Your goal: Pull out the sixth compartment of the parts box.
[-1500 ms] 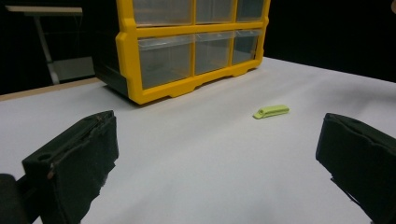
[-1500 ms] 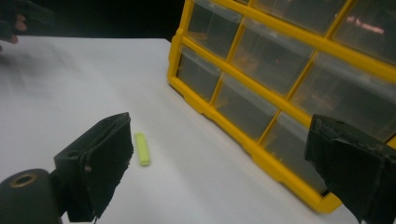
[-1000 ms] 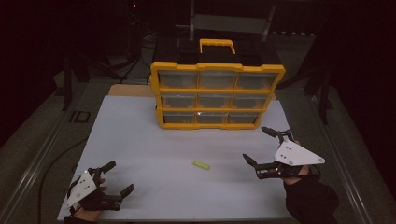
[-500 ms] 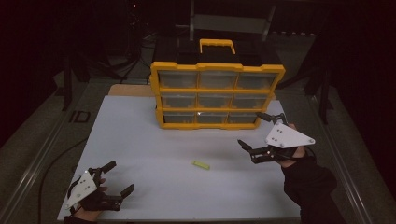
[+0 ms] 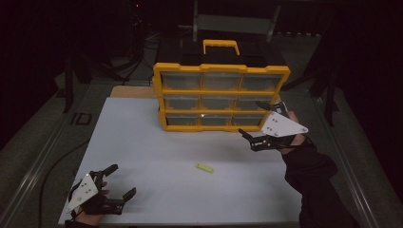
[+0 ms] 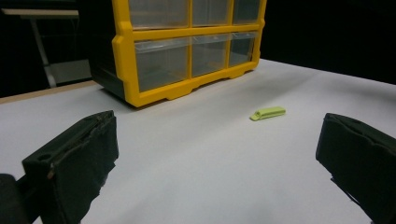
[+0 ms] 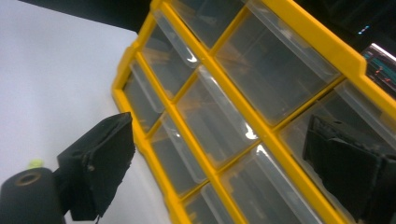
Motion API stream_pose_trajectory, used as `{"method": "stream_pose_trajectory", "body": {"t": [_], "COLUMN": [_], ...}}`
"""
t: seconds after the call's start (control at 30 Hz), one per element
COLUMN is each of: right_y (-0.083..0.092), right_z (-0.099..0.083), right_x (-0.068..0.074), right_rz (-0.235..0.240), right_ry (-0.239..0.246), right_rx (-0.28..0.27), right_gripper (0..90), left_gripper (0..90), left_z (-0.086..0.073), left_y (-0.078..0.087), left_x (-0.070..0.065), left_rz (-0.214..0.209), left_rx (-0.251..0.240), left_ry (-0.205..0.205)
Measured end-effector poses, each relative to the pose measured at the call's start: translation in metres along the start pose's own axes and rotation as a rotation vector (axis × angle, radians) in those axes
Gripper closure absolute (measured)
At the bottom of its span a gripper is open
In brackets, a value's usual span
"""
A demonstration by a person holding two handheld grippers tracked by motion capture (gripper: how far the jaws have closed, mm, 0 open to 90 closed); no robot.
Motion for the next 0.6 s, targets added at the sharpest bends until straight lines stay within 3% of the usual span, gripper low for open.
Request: {"method": "stream_pose_trajectory", "body": {"t": [0.4,0.6], "right_y": [-0.018,-0.027], "right_z": [-0.009,-0.018], "right_x": [-0.012,-0.017], "right_rz": [-0.003,0.01], "right_ry": [0.056,0.057], "right_rx": [0.034,0.06], "right_gripper": [13.6,15.2], "left_gripper": [0.0,0.0], "left_z": [0.0,-0.001], "left_y": [0.0,0.0], "left_x": [0.0,0.0], "left_rz": [-0.001,0.001], "left_rx": [0.001,0.002], "left_ry": [-0.003,0.0]}}
Point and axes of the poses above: each handheld gripper's, and its own axes: y roughly backward along the jaws, z roughly out of its top, x roughly to its left, the point moved 10 cm from there along -y, roughly forward along the jaws, and after that the axes turned 11 degrees about -x, right-handed, at the moved point
